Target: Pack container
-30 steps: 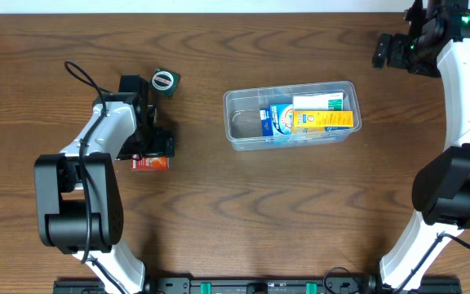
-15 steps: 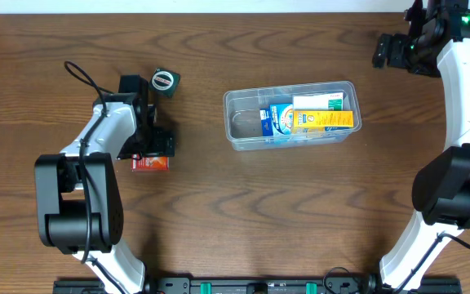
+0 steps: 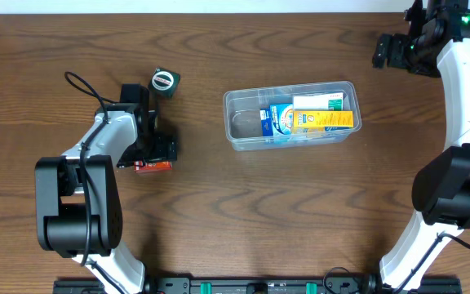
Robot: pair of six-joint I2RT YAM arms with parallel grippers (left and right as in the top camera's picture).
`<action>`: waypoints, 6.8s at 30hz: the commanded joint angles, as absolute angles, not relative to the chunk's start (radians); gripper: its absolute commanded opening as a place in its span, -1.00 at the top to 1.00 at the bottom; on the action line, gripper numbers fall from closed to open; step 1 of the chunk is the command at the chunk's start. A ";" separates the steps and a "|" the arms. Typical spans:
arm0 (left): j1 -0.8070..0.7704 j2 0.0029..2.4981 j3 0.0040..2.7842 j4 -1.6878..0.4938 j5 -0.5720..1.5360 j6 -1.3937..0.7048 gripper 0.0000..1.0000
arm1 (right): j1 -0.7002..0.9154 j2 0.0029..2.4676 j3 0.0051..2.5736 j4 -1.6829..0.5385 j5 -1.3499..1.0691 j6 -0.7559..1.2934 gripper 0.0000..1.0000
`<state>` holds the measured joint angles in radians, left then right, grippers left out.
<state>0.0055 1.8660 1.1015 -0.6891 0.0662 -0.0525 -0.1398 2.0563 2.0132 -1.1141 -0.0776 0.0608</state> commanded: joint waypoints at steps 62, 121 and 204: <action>-0.367 1.673 1.544 -0.704 0.111 -0.176 -0.76 | -0.137 2.055 2.027 -1.115 -0.078 0.074 -0.99; -0.597 1.958 1.542 -0.662 -0.107 -0.477 -0.74 | -0.137 2.055 2.027 -1.115 -0.078 0.074 -0.99; -0.019 2.059 1.586 -0.411 0.110 0.343 -0.96 | -0.137 2.055 2.027 -1.115 -0.078 0.074 -0.99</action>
<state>-0.0204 2.0205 1.5787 -0.4129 0.0990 0.3119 -0.1398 2.0563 2.0132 -1.1141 -0.0776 0.0608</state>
